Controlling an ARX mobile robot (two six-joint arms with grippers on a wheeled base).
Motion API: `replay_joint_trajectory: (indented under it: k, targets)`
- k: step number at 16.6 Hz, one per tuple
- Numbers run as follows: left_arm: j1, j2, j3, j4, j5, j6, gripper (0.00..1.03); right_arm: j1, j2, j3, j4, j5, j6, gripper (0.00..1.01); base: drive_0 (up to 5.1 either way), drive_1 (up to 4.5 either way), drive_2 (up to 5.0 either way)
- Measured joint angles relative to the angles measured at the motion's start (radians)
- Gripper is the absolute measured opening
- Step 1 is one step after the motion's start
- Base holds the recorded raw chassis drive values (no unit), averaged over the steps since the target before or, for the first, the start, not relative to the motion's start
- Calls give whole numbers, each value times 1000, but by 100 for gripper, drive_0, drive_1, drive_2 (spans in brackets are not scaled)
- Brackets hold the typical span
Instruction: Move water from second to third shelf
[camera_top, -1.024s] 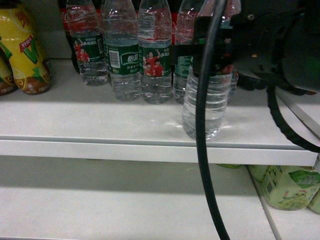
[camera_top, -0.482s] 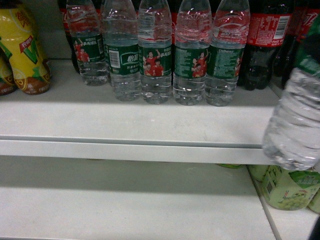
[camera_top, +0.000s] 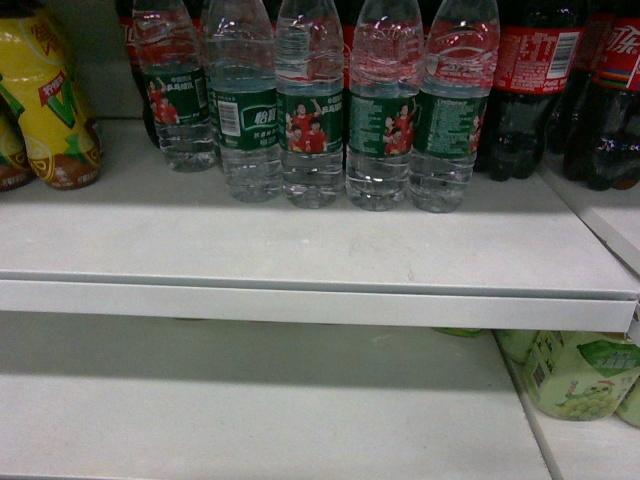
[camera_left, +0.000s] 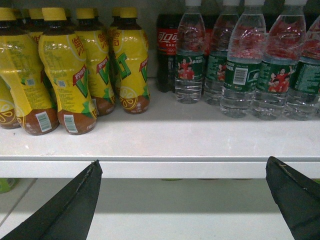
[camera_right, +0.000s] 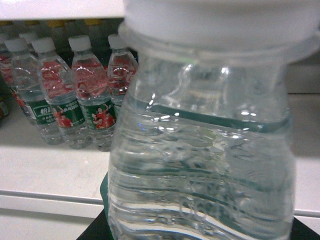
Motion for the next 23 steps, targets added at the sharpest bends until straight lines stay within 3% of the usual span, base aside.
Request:
replay_joint_trajectory:
  k: [3,23]
  targets:
    - [0,0,0,0,0,0,98,-16,-104,0,-86,-24,18,43,0,0,0]
    - [0,0,0,-3,1,0,98,-23,-105,-2,-117,-25,20,43,0,0,0]
